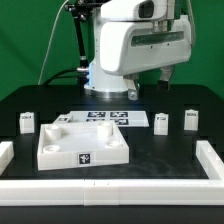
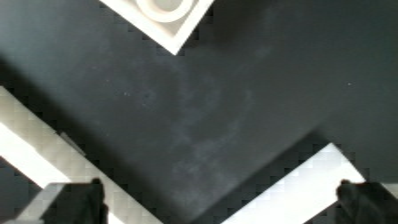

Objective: Assemble one leg

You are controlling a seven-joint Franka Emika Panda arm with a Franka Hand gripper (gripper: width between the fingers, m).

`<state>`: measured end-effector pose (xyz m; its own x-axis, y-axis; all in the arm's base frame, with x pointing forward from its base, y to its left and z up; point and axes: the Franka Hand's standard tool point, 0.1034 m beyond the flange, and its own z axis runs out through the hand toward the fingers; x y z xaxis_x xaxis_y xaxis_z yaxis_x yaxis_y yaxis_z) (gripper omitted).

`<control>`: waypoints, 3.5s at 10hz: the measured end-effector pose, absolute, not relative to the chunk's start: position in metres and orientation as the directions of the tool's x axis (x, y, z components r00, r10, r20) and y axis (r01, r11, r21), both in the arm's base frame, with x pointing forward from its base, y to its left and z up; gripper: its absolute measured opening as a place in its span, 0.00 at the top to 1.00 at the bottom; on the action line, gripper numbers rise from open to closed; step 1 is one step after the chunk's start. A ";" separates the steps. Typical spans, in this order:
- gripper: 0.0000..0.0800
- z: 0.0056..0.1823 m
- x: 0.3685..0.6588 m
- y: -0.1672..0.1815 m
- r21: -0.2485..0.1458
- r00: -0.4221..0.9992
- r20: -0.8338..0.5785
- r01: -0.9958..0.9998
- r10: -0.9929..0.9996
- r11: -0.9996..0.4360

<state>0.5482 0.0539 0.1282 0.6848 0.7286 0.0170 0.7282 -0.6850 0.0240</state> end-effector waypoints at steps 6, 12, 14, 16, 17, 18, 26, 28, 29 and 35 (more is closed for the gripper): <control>0.19 0.121 0.542 0.054 0.045 0.644 0.041 0.762 0.764 -0.645; 0.19 0.096 0.513 0.037 0.034 0.309 0.002 0.951 0.951 -0.308; 0.19 0.095 0.512 0.037 0.034 0.309 0.002 0.951 0.951 -0.309; 0.19 0.095 0.512 0.037 0.033 0.308 0.002 0.951 0.951 -0.308; 0.19 0.094 0.512 0.034 0.036 0.272 0.000 0.962 0.962 -0.272; 0.19 0.090 0.506 0.023 0.040 0.143 -0.005 0.989 0.990 -0.143; 0.19 0.078 0.494 -0.002 0.007 -0.134 -0.042 0.991 0.990 0.135; 0.19 0.075 0.488 -0.008 -0.001 -0.146 -0.040 0.989 0.989 0.146; 0.19 0.069 0.476 -0.018 0.001 -0.158 -0.037 0.987 0.987 0.159; 0.19 0.032 0.423 -0.063 -0.073 -0.146 -0.001 0.987 0.989 0.146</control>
Offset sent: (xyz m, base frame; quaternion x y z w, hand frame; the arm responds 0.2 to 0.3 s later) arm 0.0000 0.0000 0.0000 0.0000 0.0000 0.0000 1.0000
